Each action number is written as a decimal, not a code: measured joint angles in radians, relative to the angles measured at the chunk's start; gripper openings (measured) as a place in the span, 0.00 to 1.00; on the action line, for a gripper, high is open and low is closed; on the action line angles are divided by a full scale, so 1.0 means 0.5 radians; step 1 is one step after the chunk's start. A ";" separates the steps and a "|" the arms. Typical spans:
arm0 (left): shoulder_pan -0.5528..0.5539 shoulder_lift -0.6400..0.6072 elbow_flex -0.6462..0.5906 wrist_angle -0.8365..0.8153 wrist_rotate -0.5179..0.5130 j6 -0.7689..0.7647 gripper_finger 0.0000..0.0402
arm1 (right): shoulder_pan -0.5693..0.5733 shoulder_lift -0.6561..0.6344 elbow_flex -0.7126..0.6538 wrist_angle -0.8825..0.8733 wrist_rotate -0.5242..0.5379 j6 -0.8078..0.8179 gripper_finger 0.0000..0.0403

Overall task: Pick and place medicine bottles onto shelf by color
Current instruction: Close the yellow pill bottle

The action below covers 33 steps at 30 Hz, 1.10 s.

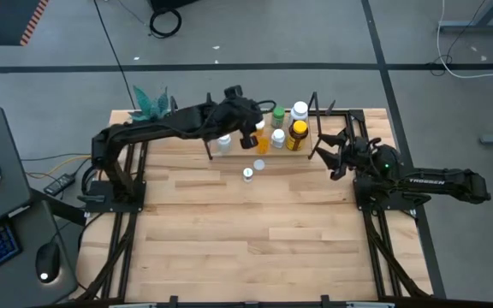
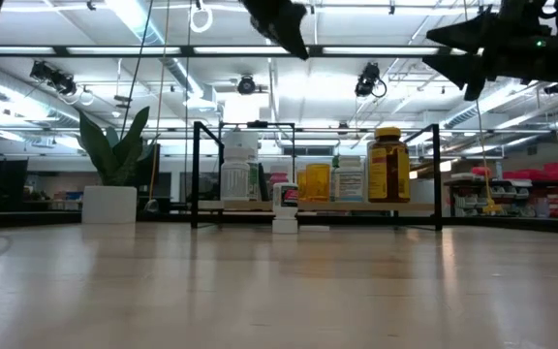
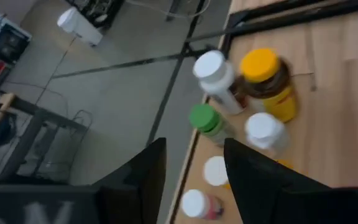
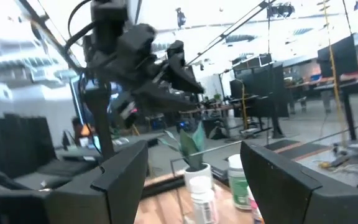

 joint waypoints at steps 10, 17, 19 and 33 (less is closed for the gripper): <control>-0.285 -0.106 0.000 -0.289 0.013 -0.241 0.34 | 0.106 0.009 0.163 -0.270 -0.068 0.185 0.66; -0.357 -0.142 -0.215 -0.407 0.015 -0.302 0.25 | 0.162 0.172 0.593 -0.972 0.028 0.129 0.66; -0.347 -0.196 -0.361 -0.365 0.002 -0.328 0.22 | 0.162 0.243 0.679 -1.104 0.036 0.128 0.66; -0.386 -0.803 -1.379 0.364 0.002 -0.485 0.12 | 0.162 0.892 0.928 -1.248 -0.018 0.013 0.66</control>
